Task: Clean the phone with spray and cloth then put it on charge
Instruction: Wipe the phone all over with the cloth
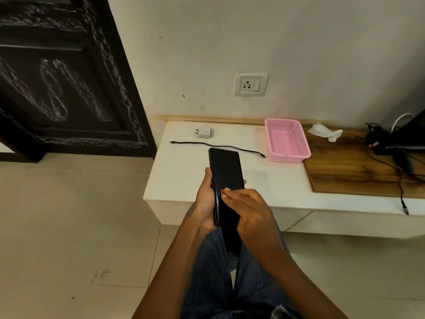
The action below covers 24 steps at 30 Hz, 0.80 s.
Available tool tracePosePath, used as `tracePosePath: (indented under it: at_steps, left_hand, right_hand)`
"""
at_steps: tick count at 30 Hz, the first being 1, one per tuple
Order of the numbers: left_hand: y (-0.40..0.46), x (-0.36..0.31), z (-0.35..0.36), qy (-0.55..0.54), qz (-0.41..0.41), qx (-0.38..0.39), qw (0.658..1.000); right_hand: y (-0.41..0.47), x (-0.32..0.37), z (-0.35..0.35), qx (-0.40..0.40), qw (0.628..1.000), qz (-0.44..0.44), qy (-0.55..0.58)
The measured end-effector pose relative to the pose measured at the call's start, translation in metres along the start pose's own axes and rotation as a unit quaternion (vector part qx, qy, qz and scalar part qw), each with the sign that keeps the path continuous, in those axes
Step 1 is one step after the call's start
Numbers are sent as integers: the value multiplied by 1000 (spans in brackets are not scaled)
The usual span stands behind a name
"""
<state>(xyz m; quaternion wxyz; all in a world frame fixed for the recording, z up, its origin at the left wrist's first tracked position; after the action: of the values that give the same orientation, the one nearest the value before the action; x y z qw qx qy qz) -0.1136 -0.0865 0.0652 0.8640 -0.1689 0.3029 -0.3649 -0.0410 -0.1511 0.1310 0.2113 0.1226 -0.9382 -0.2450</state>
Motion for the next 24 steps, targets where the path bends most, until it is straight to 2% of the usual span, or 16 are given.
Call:
tracePosePath:
  at_steps: [5,10,14,19,24]
  left_hand:
    - [1,7,7,6,4,-13,1000]
    - [-3,8,1,13,-18,-26,999]
    - [-4,7,-4,-8,-13,-26,1000]
    - [-4,10,1,-24,-4,-22,999]
    - [-7,2,0,-4,2,-27,1000]
  right_hand:
    - [25,-3,-5,-31,997,74,9]
    - [8,16,0,-22,997,38,58]
    - [-2,14,4,1,1000,4,26]
    - [15,-3,5,-10,997,68,46]
    - [9,10,3,-18,999,31,23]
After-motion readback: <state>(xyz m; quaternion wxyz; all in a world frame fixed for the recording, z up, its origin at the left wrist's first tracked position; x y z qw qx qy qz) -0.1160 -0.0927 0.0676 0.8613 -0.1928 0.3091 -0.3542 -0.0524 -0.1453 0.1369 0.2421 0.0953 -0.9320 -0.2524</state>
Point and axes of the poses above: each hand's wrist, its own y-axis towards the middle knuckle, its own z-axis out of the palm, x = y × z, the point moved 5 cm from there along y, towards the middle knuckle, and after that the axes turned 7 degrees about -y, right-handed, at the moved point
